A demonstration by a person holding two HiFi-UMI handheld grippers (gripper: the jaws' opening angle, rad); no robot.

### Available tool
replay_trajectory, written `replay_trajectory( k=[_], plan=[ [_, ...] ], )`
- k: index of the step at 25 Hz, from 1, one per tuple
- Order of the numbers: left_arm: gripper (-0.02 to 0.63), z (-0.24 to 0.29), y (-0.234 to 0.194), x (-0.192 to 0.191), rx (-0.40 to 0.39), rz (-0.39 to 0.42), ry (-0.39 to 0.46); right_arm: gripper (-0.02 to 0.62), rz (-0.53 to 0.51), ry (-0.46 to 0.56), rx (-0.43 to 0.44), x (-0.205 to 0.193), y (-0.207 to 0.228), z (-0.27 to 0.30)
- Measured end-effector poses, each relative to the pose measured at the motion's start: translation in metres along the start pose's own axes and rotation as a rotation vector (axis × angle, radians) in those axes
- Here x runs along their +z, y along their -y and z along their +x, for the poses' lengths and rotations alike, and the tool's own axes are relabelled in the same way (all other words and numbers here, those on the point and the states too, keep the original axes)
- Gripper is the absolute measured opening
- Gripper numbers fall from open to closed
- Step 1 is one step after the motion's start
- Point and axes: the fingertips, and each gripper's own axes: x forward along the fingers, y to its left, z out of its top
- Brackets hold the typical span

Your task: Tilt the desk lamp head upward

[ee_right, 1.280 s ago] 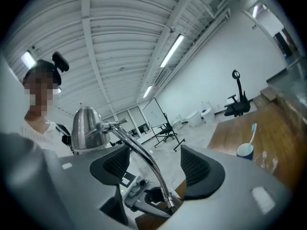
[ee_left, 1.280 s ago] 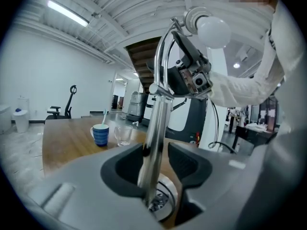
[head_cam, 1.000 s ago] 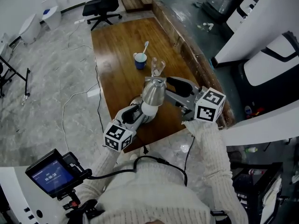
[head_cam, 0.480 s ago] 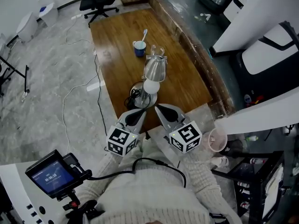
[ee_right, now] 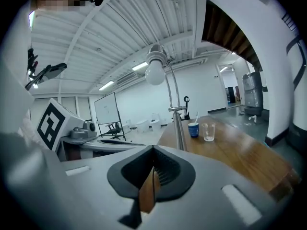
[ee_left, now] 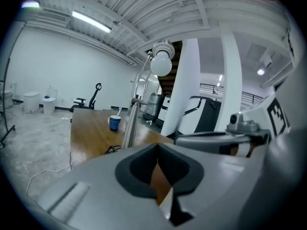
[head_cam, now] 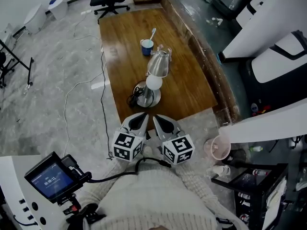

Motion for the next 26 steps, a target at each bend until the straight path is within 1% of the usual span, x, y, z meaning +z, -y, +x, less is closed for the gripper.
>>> replay_trajectory(
  k=[2,5,9,15,19,23,26],
  plan=[
    [0.008,0.001,0.002,0.003,-0.019,-0.003,0.01,-0.002,0.01,-0.004,0.016,0.0,-0.002,0.002],
    [0.008,0.002,0.005,0.005,-0.03,0.013,0.015,-0.002,0.019,0.005,0.023,0.003,0.0,0.004],
    [0.008,0.001,0.004,0.005,-0.024,0.026,0.015,-0.002,0.0,-0.009,0.024,0.0,-0.002,0.007],
    [0.008,0.001,0.0,0.002,-0.015,0.004,0.006,-0.002,0.01,-0.005,0.018,0.0,0.002,0.007],
    [0.008,0.001,0.003,-0.003,-0.01,0.046,-0.006,-0.002,0.012,-0.013,0.011,-0.004,0.003,0.005],
    [0.006,0.0,0.004,-0.005,-0.013,0.037,-0.008,-0.002,0.019,-0.022,0.004,-0.008,0.005,0.003],
    [0.008,0.001,0.004,-0.005,-0.013,0.053,-0.007,-0.002,0.026,-0.024,-0.003,-0.01,0.008,0.001]
  ],
)
